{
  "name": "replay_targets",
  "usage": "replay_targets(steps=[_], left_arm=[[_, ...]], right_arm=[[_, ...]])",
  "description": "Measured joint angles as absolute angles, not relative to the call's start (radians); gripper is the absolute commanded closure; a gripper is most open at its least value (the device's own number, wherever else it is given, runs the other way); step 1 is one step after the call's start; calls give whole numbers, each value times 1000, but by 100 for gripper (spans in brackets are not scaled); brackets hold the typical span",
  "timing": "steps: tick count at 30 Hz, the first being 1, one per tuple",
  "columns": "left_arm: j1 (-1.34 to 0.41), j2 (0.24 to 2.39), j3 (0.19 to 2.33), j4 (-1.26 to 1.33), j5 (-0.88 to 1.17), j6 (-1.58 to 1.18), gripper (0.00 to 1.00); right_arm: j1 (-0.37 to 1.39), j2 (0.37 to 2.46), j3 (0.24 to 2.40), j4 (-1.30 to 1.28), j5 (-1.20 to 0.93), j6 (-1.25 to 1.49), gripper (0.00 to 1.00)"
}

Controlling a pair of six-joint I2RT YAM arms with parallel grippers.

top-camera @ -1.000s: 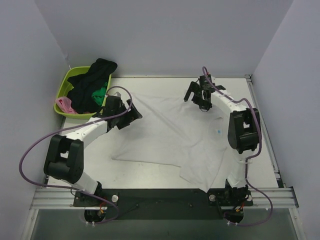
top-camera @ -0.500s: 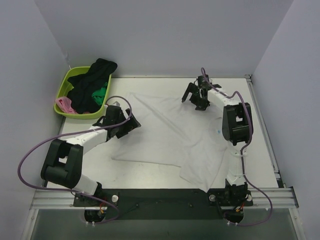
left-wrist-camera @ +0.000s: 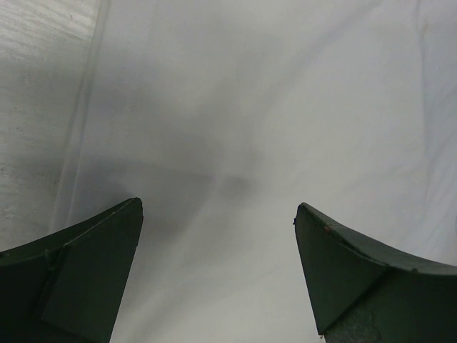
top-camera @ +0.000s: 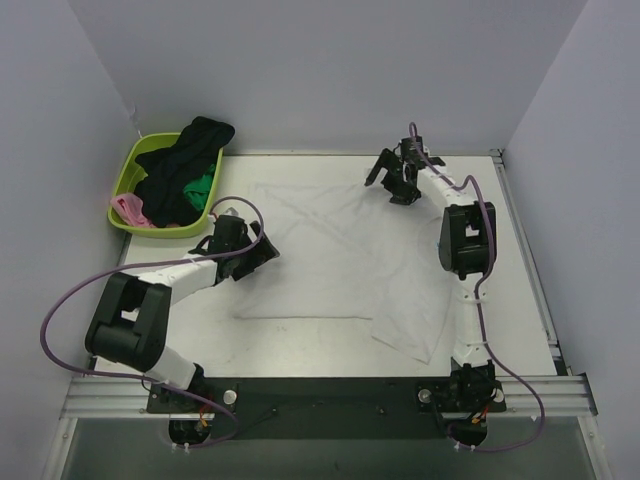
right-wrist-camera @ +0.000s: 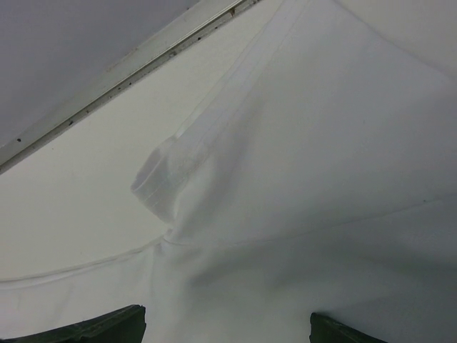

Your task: Fold and stack the t-shirts

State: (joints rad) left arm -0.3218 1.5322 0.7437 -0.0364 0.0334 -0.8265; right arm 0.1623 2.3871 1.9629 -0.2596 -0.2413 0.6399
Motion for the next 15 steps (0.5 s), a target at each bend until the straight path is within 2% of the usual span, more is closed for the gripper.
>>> replay_targets(steps=[8, 12, 15], left_arm=[[-322, 1498, 744, -43, -19, -830, 3], [-322, 1375, 755, -92, -55, -826, 3], [-322, 1264, 794, -140, -73, -809, 3]], right_arm=[[151, 2418, 2024, -286, -251, 623, 0], [151, 2393, 2022, -309, -220, 579, 0], [160, 2297, 1978, -320, -179, 543, 0]])
